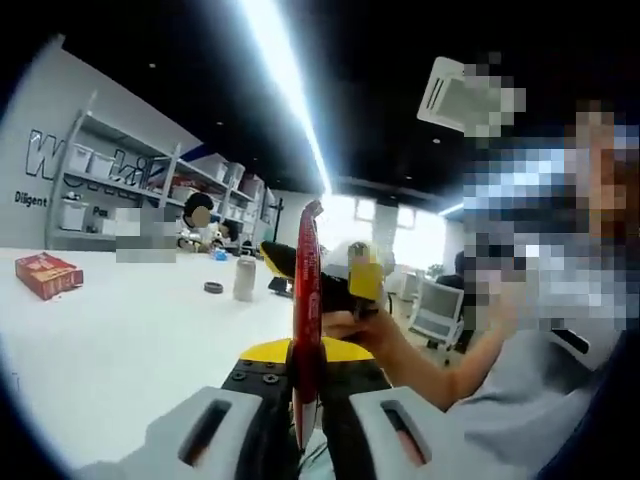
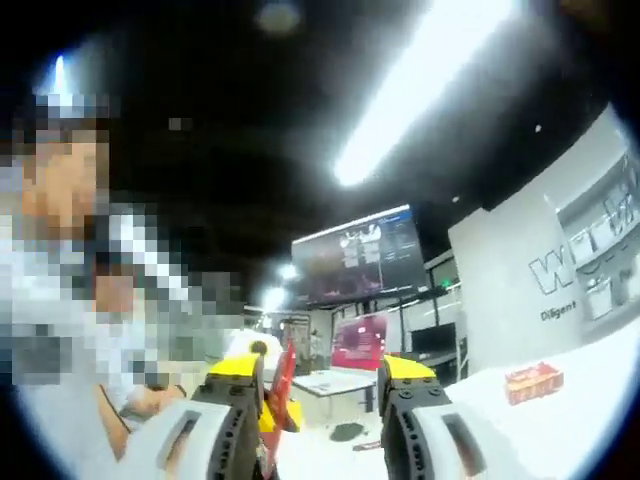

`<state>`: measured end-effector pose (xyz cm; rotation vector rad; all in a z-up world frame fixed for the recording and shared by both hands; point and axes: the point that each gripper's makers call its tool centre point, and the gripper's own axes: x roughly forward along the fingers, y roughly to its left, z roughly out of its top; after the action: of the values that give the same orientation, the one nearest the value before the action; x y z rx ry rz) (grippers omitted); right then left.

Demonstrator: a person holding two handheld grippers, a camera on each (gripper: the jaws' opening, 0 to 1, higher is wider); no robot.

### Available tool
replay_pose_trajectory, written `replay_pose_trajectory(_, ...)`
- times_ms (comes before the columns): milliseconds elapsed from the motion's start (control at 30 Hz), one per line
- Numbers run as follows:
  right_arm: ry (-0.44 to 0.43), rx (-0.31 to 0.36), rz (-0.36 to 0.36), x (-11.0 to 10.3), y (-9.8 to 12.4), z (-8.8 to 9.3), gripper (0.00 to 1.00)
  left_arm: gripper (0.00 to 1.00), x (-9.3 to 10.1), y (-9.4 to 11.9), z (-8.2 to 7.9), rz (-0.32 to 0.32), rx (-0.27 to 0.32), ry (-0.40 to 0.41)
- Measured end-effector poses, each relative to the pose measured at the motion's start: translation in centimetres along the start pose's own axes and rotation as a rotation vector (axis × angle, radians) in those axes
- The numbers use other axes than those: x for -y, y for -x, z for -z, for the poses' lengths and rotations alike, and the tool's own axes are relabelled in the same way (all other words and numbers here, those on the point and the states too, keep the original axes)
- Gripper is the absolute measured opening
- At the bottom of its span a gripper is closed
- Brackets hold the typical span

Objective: Tear open the coffee pouch, take out the coffee, and pour the coffee from the pouch into the cup

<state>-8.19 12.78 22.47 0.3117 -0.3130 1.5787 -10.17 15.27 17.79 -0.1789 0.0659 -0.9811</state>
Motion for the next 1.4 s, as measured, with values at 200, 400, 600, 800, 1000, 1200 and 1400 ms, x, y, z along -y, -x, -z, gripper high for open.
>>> replay_pose_trajectory(200,0.078,0.007,0.189,5.5,4.8,0.0,0.58,0.12,0.2,0.3,-0.4,0.0,0.009,-0.009)
replay_pose_trajectory(400,0.219,-0.067,0.497,13.5,13.8,-1.2,0.58,0.12,0.7,0.5,-1.0,0.027,0.044,0.007)
replay_pose_trajectory(600,0.329,-0.159,0.761,22.5,24.3,-3.8,0.59,0.12,0.8,0.1,-1.0,0.028,0.035,0.003)
replay_pose_trajectory(800,0.366,-0.171,1.018,32.4,33.8,-7.4,0.59,0.12,2.0,-0.3,-1.4,0.078,0.049,0.007)
replay_pose_trajectory(1000,0.358,-0.283,1.211,40.2,39.7,-7.1,0.64,0.12,1.9,-0.3,-1.4,0.077,0.05,0.009)
replay_pose_trajectory(1200,0.338,-0.356,1.292,46.8,42.3,-6.2,0.71,0.12,1.2,-0.5,-1.4,0.064,0.048,0.015)
replay_pose_trajectory(1400,0.361,-0.388,1.307,49.8,42.9,-5.2,0.74,0.12,-0.1,-0.5,-1.2,0.038,0.043,0.025)
